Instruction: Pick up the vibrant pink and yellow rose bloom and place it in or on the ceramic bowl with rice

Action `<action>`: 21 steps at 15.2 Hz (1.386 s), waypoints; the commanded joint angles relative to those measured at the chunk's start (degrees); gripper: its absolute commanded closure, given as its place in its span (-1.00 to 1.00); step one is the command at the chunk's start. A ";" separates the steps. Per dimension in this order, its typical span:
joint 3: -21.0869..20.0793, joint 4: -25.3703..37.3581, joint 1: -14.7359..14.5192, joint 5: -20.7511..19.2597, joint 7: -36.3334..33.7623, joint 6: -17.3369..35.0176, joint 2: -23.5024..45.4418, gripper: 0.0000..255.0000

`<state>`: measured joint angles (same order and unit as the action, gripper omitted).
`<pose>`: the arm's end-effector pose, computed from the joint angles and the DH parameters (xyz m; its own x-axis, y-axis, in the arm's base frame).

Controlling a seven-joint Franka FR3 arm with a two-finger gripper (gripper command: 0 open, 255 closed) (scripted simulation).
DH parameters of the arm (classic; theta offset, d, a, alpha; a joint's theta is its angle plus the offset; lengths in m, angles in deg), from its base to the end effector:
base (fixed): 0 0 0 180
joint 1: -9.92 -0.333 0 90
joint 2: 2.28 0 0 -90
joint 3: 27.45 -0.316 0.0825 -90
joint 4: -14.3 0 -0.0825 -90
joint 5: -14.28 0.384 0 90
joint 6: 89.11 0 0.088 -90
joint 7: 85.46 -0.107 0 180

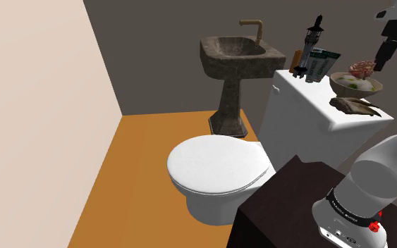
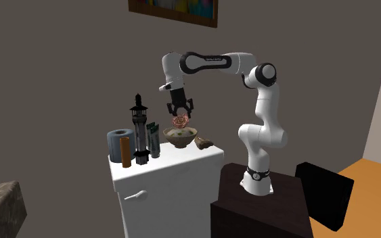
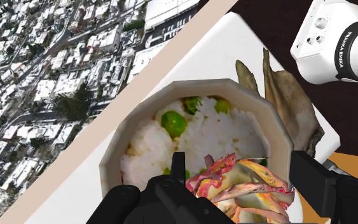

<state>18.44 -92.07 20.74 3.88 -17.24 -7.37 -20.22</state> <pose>0.1990 -0.4261 0.5850 0.9693 0.2430 -0.0372 0.2305 -0.9510 -0.2059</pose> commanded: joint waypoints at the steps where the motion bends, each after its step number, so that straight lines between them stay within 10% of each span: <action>1: 0.36 -0.25 0.19 0.10 0.03 -0.12 0.16 1.00; 3: 0.33 -0.25 0.23 0.11 0.04 -0.11 0.17 1.00; 4: 0.26 -0.20 0.23 0.09 -0.03 -0.23 0.09 -1.00; 21: 1.98 10.71 -0.39 2.92 2.95 -7.07 5.35 -1.00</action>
